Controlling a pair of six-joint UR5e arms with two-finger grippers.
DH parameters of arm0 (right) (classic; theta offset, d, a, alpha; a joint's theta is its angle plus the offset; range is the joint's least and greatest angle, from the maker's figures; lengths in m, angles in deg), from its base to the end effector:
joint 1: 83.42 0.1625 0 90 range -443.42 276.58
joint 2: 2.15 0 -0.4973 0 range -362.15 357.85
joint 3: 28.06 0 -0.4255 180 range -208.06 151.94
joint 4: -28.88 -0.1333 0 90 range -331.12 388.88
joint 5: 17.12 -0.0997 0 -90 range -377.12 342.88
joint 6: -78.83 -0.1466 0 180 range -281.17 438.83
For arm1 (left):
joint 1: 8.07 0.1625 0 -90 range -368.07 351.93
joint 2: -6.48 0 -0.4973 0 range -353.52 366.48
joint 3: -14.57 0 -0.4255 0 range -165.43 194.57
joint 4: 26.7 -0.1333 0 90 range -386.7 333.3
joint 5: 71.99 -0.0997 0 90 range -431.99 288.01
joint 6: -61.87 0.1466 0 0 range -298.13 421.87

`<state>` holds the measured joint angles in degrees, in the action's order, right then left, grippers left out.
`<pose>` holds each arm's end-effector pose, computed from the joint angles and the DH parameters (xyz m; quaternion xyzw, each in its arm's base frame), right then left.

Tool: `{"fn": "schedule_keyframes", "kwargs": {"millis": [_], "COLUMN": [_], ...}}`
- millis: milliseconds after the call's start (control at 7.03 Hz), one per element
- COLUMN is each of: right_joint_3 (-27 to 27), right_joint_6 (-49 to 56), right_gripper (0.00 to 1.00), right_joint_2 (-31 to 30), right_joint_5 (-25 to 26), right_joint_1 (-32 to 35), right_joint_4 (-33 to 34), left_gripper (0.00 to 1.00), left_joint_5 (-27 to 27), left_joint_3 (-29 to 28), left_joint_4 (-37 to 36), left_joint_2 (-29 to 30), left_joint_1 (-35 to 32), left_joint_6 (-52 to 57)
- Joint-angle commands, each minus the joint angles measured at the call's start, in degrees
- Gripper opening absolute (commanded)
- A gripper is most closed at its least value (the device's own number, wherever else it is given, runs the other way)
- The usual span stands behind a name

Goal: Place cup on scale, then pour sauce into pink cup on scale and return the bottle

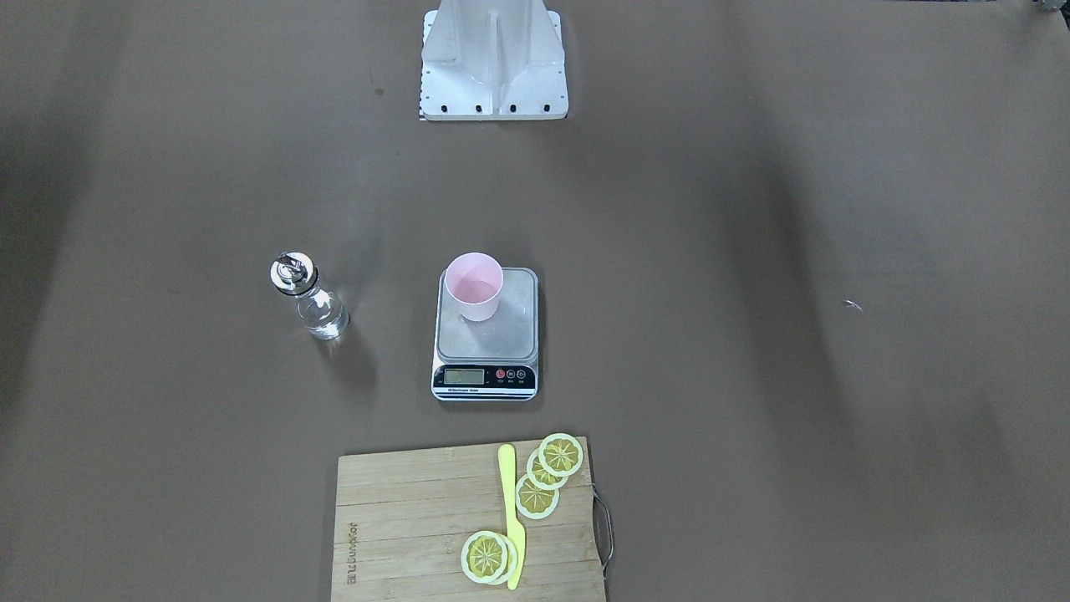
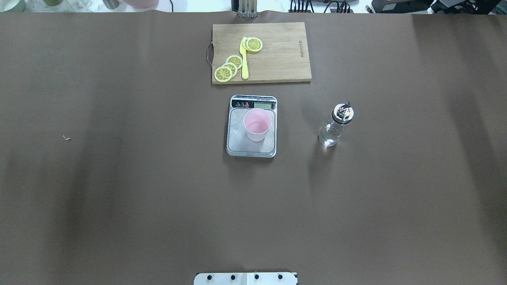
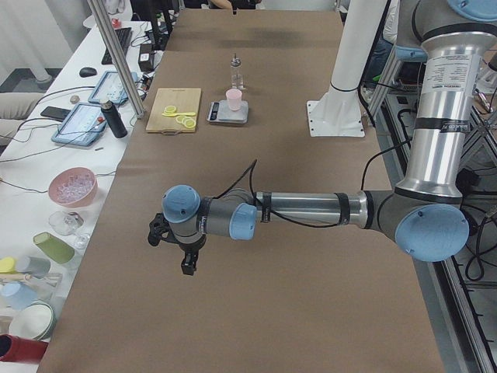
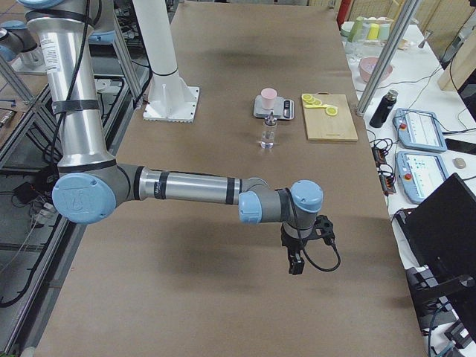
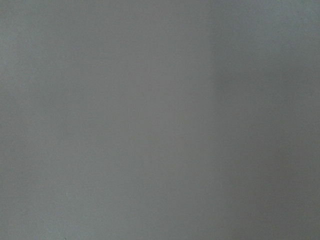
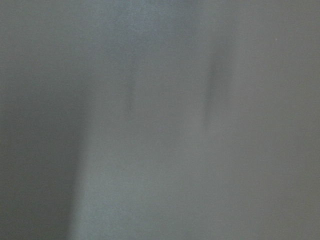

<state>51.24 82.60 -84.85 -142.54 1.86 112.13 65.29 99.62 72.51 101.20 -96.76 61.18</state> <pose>-0.0007 -0.5964 0.7944 0.0253 -0.3043 -0.0794 0.9489 -0.0123 -0.5809 0.7425 0.0647 0.4009 0.0363 0.9131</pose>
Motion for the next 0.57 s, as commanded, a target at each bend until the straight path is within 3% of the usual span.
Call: {"fn": "schedule_keyframes", "kwargs": {"millis": [0, 427], "right_joint_3": [0.4, 0.3], "right_joint_6": [0.0, 0.0], "right_gripper": [1.00, 1.00], "right_joint_2": [0.2, -0.2], "right_joint_5": [-1.1, -1.5], "right_joint_1": [0.1, 0.1], "right_joint_4": [0.7, 0.8], "left_gripper": [0.98, 0.98], "left_joint_5": [0.0, 0.1], "left_joint_3": [0.1, 0.2], "left_joint_4": [2.7, 2.7], "left_joint_2": [-0.7, -1.4], "left_joint_1": [-0.4, -1.5], "left_joint_6": [0.0, -0.3]}}
